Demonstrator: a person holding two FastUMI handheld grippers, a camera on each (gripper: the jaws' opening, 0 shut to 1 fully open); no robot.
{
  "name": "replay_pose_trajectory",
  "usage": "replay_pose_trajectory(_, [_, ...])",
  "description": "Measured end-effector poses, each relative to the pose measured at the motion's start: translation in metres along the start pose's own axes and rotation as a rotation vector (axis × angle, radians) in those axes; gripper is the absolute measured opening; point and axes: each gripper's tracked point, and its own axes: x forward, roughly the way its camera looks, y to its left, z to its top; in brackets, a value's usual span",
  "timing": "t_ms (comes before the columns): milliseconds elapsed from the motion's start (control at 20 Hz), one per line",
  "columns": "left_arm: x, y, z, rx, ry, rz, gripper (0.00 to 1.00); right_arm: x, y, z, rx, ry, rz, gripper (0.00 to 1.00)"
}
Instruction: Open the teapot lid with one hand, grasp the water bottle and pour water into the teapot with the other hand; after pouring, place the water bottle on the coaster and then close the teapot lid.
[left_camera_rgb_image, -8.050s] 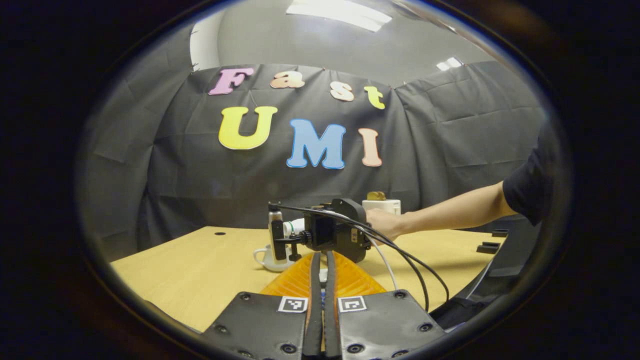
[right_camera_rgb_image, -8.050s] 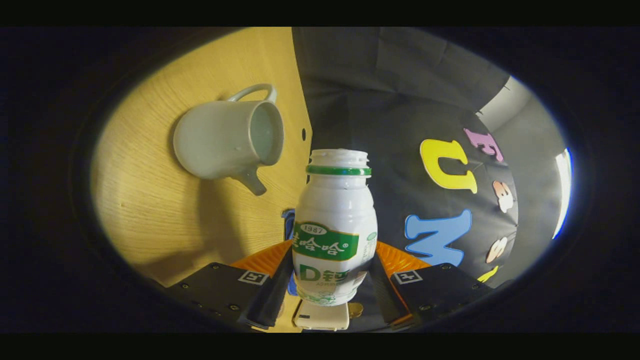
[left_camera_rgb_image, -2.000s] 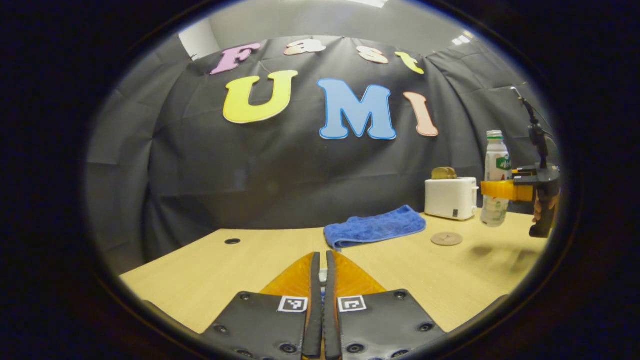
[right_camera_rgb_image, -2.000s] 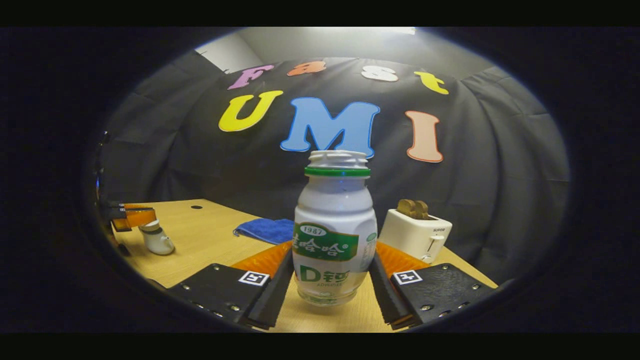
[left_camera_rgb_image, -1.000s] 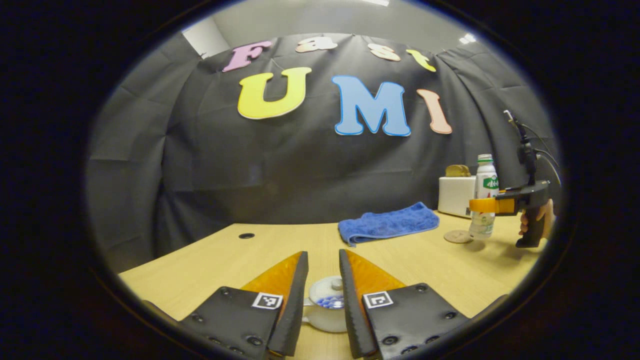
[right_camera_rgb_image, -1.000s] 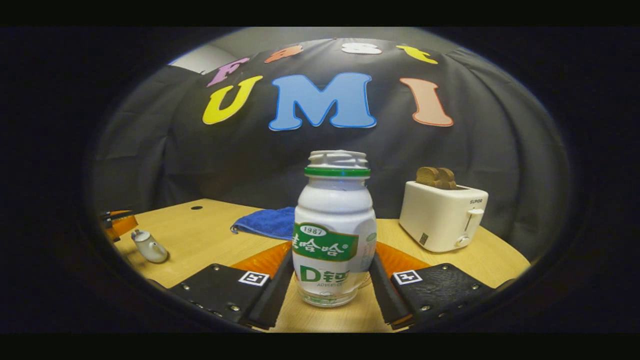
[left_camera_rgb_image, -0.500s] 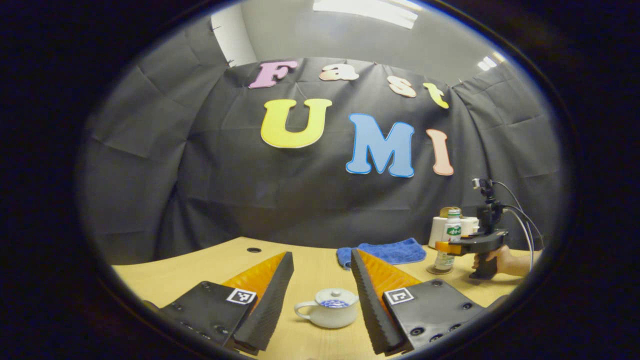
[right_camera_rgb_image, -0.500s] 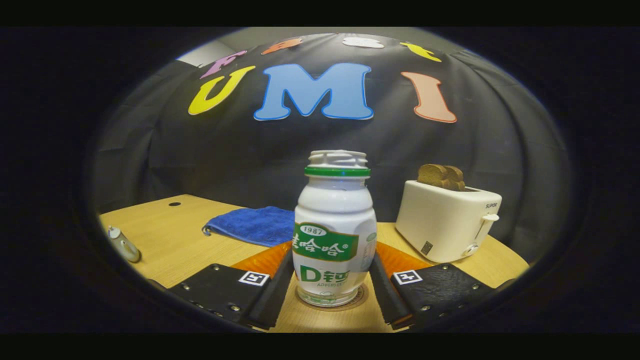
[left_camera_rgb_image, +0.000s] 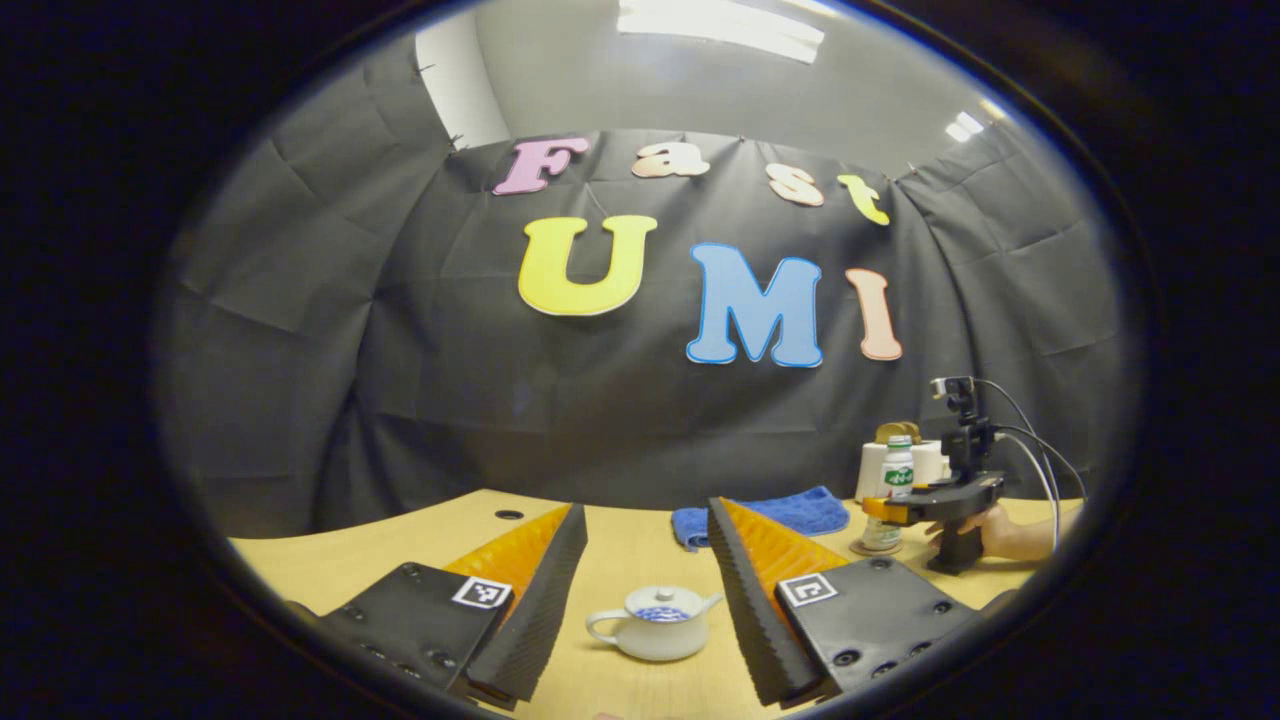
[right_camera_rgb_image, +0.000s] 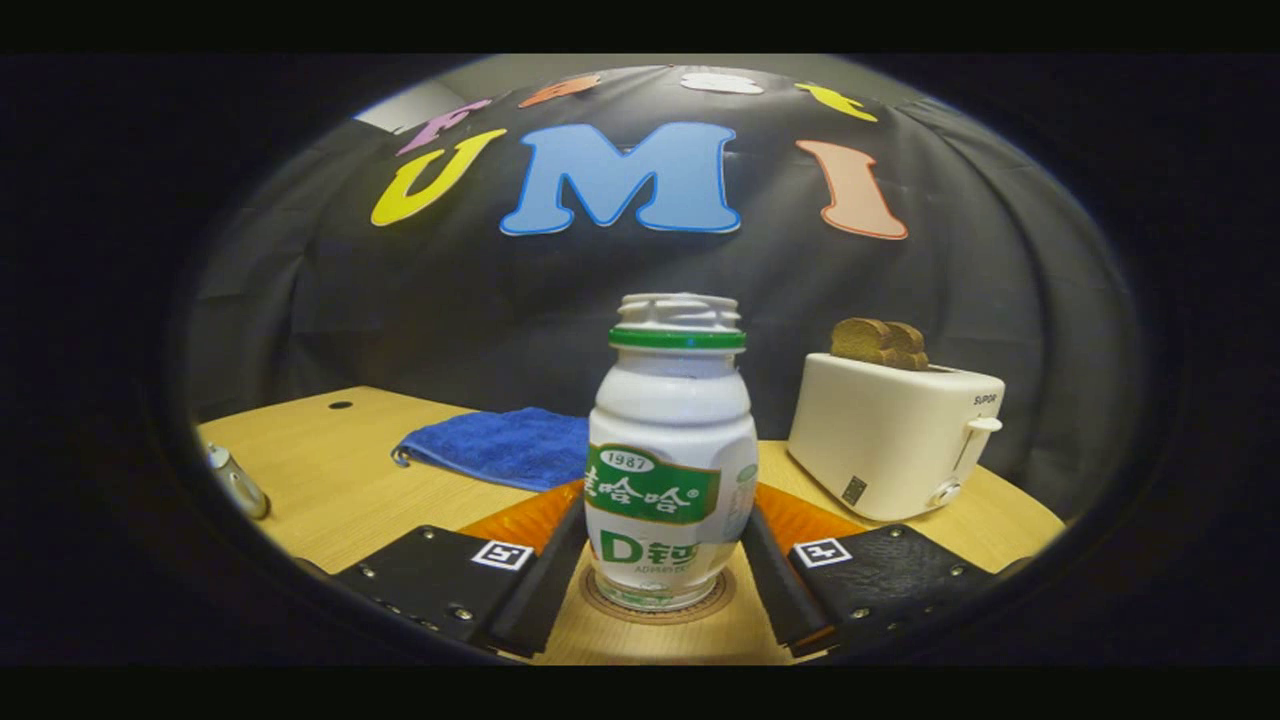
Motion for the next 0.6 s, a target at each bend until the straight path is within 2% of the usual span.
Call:
replay_pose_trajectory(50, [0.000, -0.003, 0.000, 0.002, 0.000, -0.005, 0.82, -0.002, -0.004, 0.002, -0.004, -0.005, -0.022, 0.81])
replay_pose_trajectory(100, [0.000, -0.004, -0.001, 0.012, 0.004, -0.006, 1.00, -0.006, -0.004, 0.004, -0.001, -0.015, -0.023, 0.93])
replay_pose_trajectory(350, [-0.010, -0.008, 0.000, 0.020, 0.024, -0.013, 1.00, -0.051, 0.000, 0.027, -0.001, -0.086, -0.014, 0.94])
replay_pose_trajectory(450, [-0.017, -0.020, -0.006, 0.004, 0.042, -0.038, 1.00, -0.091, 0.007, 0.035, -0.014, -0.132, -0.012, 0.94])
replay_pose_trajectory(600, [-0.017, -0.052, -0.031, -0.033, 0.082, -0.088, 1.00, -0.172, 0.020, 0.037, 0.025, -0.201, -0.059, 0.94])
